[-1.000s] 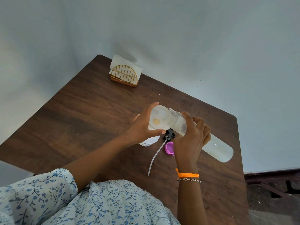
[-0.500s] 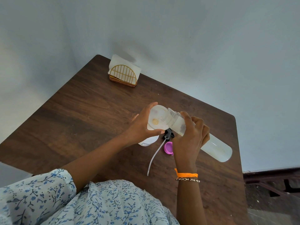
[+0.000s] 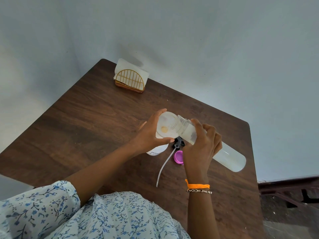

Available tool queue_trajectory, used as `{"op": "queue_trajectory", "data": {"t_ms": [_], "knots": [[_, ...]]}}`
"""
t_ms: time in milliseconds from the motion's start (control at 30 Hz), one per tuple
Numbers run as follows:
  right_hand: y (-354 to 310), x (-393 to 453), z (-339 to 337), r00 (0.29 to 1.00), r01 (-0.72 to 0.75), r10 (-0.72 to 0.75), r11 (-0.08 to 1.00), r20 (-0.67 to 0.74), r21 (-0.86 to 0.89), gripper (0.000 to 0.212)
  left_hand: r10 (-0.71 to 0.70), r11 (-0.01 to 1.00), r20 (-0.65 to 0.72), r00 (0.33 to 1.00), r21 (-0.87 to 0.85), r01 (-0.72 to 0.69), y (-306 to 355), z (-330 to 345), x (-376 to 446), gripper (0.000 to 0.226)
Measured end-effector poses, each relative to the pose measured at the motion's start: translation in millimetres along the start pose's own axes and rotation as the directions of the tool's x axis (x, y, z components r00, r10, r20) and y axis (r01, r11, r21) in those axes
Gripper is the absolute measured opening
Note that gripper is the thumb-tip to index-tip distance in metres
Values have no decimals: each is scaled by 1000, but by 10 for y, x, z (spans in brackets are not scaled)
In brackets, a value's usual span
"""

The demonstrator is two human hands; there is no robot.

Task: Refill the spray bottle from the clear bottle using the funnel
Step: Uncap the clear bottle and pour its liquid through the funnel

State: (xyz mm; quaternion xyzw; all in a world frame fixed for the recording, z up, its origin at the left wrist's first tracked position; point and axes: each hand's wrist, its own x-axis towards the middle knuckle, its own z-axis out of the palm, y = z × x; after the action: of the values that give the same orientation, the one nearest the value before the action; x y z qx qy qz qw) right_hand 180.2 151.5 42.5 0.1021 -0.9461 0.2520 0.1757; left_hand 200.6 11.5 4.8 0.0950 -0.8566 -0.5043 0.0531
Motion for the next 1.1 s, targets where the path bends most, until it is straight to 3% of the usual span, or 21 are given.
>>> {"op": "queue_trajectory", "data": {"t_ms": [1100], "knots": [[-5, 10, 14, 1000, 8, -8, 1000, -5, 1, 63, 8, 1000, 2, 1000, 11, -8, 22, -8, -10, 93]]}}
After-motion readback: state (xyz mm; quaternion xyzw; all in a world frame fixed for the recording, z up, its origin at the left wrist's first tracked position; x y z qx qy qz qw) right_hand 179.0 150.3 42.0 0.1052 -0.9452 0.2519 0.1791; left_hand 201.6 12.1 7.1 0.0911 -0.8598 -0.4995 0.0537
